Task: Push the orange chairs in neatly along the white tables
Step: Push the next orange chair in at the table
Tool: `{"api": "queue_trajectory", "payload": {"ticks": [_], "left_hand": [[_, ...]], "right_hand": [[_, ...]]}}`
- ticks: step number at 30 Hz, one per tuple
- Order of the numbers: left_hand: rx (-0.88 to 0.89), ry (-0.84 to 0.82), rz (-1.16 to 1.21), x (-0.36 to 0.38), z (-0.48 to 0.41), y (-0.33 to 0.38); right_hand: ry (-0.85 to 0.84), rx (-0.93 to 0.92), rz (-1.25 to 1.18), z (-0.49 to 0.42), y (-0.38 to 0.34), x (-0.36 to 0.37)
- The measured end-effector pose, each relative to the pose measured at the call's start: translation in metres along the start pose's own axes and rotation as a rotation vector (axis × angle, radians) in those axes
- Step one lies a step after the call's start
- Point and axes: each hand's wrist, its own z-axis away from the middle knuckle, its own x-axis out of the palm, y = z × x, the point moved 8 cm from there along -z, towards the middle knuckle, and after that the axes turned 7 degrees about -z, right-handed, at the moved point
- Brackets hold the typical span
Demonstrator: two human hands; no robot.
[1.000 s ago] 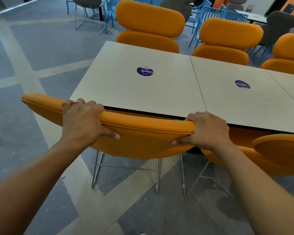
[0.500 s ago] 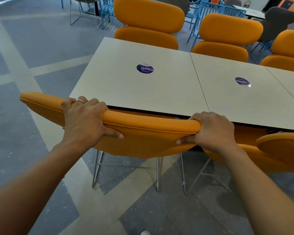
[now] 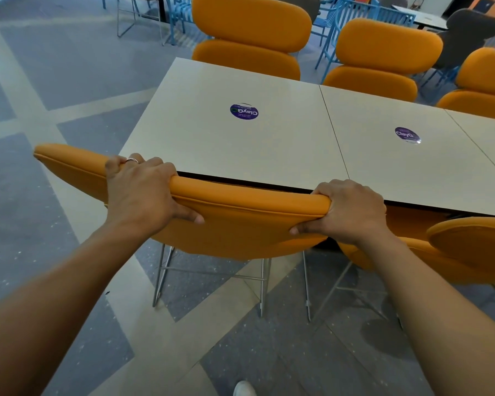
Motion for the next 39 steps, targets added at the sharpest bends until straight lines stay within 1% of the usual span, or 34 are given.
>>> {"api": "queue_trajectory", "payload": {"ticks": [6, 16, 20, 23, 27, 29, 32, 35, 37, 39], "left_hand": [[-0.006, -0.001, 0.021, -0.001, 0.005, 0.006], [0.036, 0.021, 0.053, 0.002, 0.004, 0.003], [0.082, 0.02, 0.125, 0.004, 0.008, -0.001], [0.11, -0.022, 0.196, 0.004, 0.011, -0.007], [0.146, -0.075, 0.318, -0.003, 0.014, -0.017], [0.132, -0.066, 0.374, -0.013, 0.017, -0.032], [0.082, -0.037, 0.403, -0.027, 0.023, -0.068], [0.02, -0.012, 0.449, -0.037, 0.028, -0.104], [0.001, 0.005, 0.466, -0.04, 0.034, -0.127], [-0.008, 0.016, 0.456, -0.04, 0.045, -0.155]], "right_hand": [[-0.011, -0.012, 0.006, 0.002, 0.006, 0.0], [-0.025, 0.033, 0.001, 0.004, 0.003, -0.002], [-0.018, 0.049, -0.009, 0.009, 0.0, -0.002], [0.002, 0.071, -0.023, 0.015, -0.005, -0.004], [0.025, 0.123, 0.034, 0.022, -0.016, 0.001], [0.016, 0.106, 0.064, 0.022, -0.031, 0.004], [-0.053, 0.066, 0.044, 0.016, -0.067, 0.011], [-0.084, -0.005, -0.129, 0.005, -0.114, 0.01], [-0.038, -0.071, -0.261, -0.002, -0.149, 0.006], [0.02, -0.127, -0.34, -0.012, -0.188, 0.004]]}}
